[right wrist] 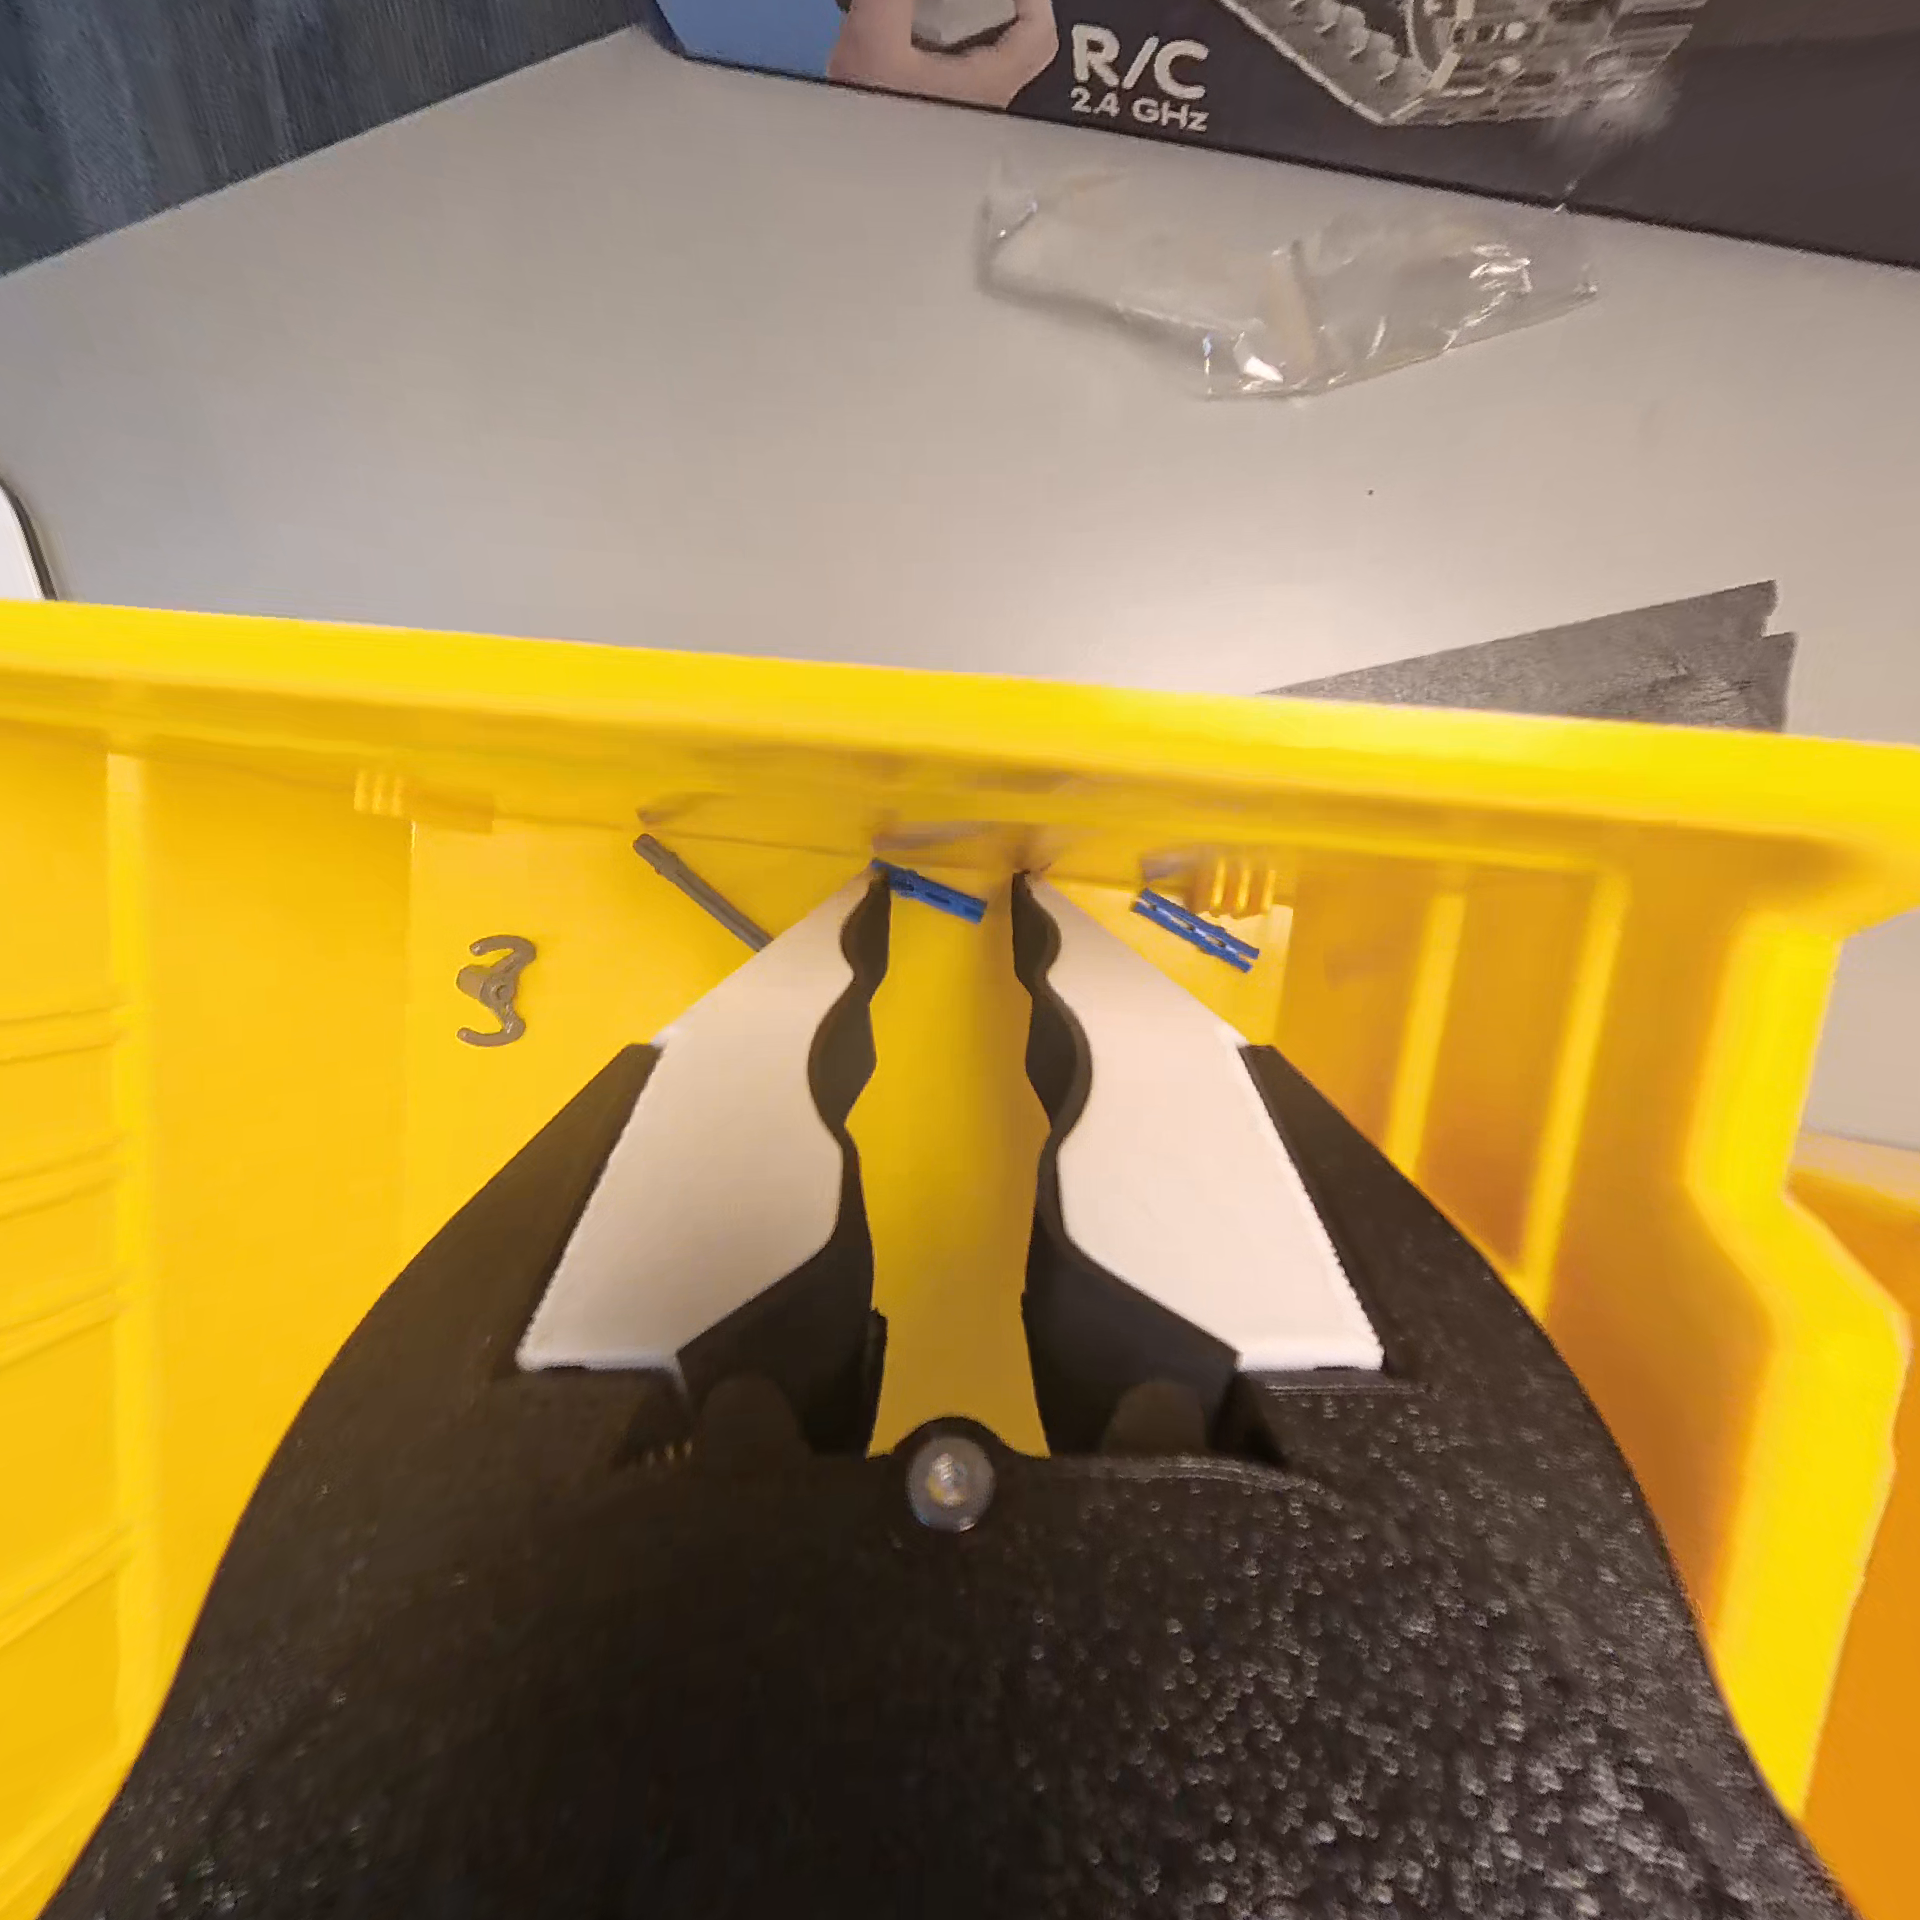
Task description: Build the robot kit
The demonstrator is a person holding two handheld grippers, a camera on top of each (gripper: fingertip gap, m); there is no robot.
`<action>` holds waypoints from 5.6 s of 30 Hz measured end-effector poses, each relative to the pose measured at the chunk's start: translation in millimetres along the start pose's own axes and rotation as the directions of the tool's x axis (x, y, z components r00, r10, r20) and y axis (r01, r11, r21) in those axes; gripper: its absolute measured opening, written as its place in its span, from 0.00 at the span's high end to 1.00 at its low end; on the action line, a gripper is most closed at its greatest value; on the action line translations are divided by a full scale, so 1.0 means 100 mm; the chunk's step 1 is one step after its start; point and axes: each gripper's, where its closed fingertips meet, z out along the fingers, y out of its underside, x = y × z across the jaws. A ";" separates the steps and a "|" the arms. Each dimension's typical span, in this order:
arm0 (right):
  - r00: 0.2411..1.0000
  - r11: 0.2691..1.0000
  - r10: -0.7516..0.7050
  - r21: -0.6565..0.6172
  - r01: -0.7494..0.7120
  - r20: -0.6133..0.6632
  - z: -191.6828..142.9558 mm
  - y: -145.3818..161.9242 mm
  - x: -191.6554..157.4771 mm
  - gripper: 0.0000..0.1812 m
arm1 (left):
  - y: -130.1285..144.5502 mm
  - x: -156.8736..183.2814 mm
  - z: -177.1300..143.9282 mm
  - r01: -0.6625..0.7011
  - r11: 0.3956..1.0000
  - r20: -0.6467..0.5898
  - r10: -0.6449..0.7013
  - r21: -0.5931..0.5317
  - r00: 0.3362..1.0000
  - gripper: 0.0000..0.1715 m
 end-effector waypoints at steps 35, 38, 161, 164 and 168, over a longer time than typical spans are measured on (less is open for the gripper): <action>0.913 0.897 -0.408 0.190 0.399 0.007 0.07 -0.01 -0.38 0.94 | 0.04 -0.03 0.02 0.003 1.000 0.002 -0.003 -0.015 1.000 0.74; 0.896 0.880 -0.445 0.186 0.436 0.006 0.06 0.02 -0.42 0.94 | 0.04 -0.03 0.02 0.006 1.000 0.001 -0.006 -0.014 1.000 0.74; 0.339 0.464 -0.854 0.283 0.839 0.396 -1.41 3.14 -1.17 0.92 | 0.18 0.23 0.14 -0.343 0.935 0.037 0.347 -0.086 0.937 0.66; 0.349 0.484 -0.844 0.299 0.823 0.407 -1.41 3.17 -1.19 0.92 | 0.20 0.22 0.15 -0.342 0.935 0.037 0.347 -0.091 0.937 0.66; 0.345 0.478 -0.850 0.307 0.823 0.399 -1.41 3.17 -1.19 0.92 | 0.21 0.22 0.15 -0.341 0.935 0.038 0.346 -0.095 0.938 0.66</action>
